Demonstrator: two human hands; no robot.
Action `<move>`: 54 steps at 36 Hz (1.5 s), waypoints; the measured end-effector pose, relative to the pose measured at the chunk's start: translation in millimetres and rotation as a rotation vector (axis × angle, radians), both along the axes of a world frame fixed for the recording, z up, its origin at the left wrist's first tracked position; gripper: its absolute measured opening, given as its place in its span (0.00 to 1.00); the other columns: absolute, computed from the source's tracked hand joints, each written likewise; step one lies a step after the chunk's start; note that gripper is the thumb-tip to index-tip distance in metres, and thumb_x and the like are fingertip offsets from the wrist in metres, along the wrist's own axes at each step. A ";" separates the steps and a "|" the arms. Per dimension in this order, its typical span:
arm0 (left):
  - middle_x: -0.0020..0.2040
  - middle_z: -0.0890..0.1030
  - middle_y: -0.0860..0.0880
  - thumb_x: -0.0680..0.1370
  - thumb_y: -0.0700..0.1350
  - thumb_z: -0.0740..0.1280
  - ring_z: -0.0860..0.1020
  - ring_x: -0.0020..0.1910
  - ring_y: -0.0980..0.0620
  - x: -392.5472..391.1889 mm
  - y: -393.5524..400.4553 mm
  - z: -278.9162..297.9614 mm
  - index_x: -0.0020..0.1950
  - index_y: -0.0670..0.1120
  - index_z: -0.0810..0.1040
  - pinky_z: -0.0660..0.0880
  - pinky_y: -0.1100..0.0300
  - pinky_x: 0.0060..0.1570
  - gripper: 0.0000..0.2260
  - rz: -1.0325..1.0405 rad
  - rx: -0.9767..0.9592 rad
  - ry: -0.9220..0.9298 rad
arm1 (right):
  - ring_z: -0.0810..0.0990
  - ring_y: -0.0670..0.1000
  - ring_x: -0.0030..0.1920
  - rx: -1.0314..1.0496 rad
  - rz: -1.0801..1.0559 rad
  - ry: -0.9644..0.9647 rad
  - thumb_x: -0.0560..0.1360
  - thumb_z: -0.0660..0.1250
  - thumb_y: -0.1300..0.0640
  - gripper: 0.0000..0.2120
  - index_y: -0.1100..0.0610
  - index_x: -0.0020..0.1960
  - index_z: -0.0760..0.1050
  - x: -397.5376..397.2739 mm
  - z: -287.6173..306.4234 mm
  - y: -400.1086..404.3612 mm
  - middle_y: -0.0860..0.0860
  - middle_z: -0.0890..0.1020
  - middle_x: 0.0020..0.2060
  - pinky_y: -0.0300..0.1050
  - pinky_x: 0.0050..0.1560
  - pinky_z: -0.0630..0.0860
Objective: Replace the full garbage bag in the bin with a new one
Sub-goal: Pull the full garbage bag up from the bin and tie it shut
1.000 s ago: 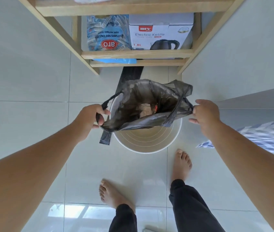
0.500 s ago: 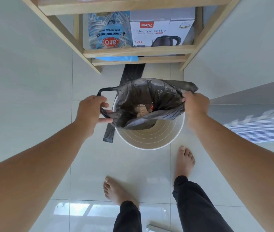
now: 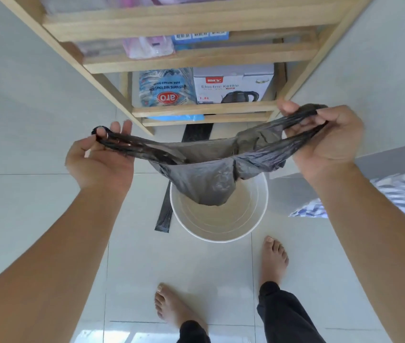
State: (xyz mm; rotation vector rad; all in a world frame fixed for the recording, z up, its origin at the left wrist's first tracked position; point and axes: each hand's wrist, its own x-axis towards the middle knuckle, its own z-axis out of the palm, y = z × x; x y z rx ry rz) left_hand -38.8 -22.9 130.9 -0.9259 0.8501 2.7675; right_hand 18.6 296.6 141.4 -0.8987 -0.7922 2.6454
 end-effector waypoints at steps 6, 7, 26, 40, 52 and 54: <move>0.37 0.75 0.49 0.82 0.42 0.55 0.71 0.29 0.52 -11.5 27.0 -0.3 0.50 0.45 0.77 0.72 0.59 0.38 0.11 -0.383 -0.301 -0.018 | 0.65 0.49 0.23 0.139 0.292 -0.181 0.82 0.56 0.53 0.15 0.55 0.38 0.68 -20.1 -6.4 -27.5 0.50 0.69 0.26 0.38 0.25 0.66; 0.38 0.75 0.48 0.82 0.41 0.56 0.70 0.28 0.53 -9.3 32.9 -2.8 0.53 0.44 0.78 0.71 0.61 0.34 0.11 -0.462 -0.381 -0.026 | 0.65 0.48 0.23 0.208 0.353 -0.210 0.82 0.57 0.54 0.12 0.55 0.41 0.70 -19.4 -11.4 -32.3 0.51 0.71 0.28 0.36 0.23 0.63; 0.38 0.81 0.46 0.79 0.37 0.64 0.74 0.35 0.50 37.5 61.3 -72.9 0.49 0.49 0.84 0.70 0.58 0.36 0.11 -0.871 -0.990 -0.197 | 0.86 0.62 0.41 0.382 0.538 -0.377 0.70 0.70 0.75 0.06 0.68 0.44 0.82 32.2 -66.4 -74.5 0.67 0.83 0.39 0.44 0.42 0.82; 0.35 0.81 0.49 0.78 0.33 0.62 0.78 0.38 0.53 49.5 51.3 -107.4 0.45 0.40 0.84 0.72 0.64 0.46 0.11 -1.016 -0.956 -0.260 | 0.80 0.53 0.28 0.402 0.501 -0.522 0.70 0.70 0.75 0.09 0.63 0.38 0.79 36.5 -81.8 -55.6 0.60 0.82 0.32 0.40 0.26 0.76; 0.30 0.77 0.44 0.70 0.25 0.53 0.75 0.35 0.44 47.0 63.1 -130.6 0.35 0.38 0.76 0.71 0.56 0.40 0.15 -0.784 -0.819 -0.492 | 0.77 0.56 0.34 0.296 0.490 -0.563 0.74 0.63 0.76 0.10 0.65 0.45 0.79 35.2 -109.3 -47.6 0.62 0.79 0.36 0.46 0.41 0.79; 0.28 0.75 0.46 0.73 0.26 0.52 0.72 0.33 0.45 44.6 67.1 -129.7 0.39 0.38 0.76 0.70 0.57 0.37 0.15 -0.721 -0.750 -0.453 | 0.79 0.57 0.36 0.309 0.537 -0.581 0.74 0.65 0.74 0.10 0.65 0.40 0.82 36.1 -112.6 -48.5 0.62 0.80 0.35 0.51 0.50 0.80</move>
